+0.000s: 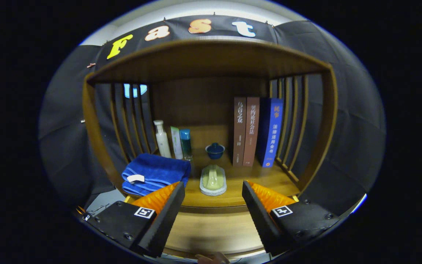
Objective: Pull open the drawer, take out the items inside it, and place them on the countertop above the cabinet.
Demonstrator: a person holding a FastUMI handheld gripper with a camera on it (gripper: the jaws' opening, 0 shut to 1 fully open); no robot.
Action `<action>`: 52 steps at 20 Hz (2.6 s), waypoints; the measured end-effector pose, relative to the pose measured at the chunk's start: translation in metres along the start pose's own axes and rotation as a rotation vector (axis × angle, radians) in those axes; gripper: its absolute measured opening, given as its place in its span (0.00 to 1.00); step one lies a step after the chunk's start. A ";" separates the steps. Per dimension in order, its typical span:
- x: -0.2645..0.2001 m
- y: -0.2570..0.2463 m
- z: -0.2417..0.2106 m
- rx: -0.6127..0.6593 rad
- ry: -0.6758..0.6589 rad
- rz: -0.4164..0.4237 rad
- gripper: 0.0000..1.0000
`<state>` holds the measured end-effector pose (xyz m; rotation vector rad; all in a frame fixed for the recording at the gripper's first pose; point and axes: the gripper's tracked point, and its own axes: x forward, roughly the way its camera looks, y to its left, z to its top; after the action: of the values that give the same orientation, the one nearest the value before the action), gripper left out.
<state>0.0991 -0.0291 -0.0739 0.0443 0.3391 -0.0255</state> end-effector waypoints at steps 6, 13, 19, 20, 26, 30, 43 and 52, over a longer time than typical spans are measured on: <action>-0.094 0.004 0.023 -0.016 -0.196 0.019 0.99; -0.157 0.008 0.014 -0.011 -0.301 0.023 0.99; -0.165 0.014 0.013 -0.026 -0.312 0.037 0.99; -0.165 0.015 0.014 -0.022 -0.311 0.039 0.99; -0.164 0.015 0.016 -0.022 -0.317 0.040 0.99; -0.163 0.014 0.015 -0.020 -0.313 0.042 0.99; -0.098 0.003 -0.194 0.026 -0.055 0.027 0.99; -0.063 -0.002 -0.247 0.042 0.044 -0.003 1.00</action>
<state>-0.0420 -0.0186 -0.2860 0.0865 0.3827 -0.0343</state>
